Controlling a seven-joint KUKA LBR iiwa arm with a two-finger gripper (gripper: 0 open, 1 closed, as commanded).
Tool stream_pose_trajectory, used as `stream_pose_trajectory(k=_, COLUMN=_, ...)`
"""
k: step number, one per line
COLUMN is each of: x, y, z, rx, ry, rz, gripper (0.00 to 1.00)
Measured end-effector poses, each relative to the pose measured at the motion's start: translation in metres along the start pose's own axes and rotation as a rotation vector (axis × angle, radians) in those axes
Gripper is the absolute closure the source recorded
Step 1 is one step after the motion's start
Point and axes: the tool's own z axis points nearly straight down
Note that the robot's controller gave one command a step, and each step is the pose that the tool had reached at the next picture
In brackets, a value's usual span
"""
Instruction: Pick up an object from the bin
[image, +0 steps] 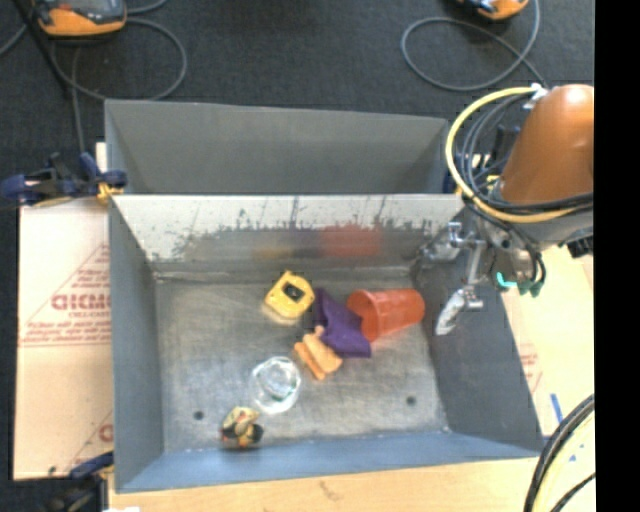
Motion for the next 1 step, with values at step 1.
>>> stream_pose_trajectory(k=1, x=-0.0015, y=0.0003, z=-0.0044, rx=0.002, ry=-0.008, rz=-0.002, gripper=0.0)
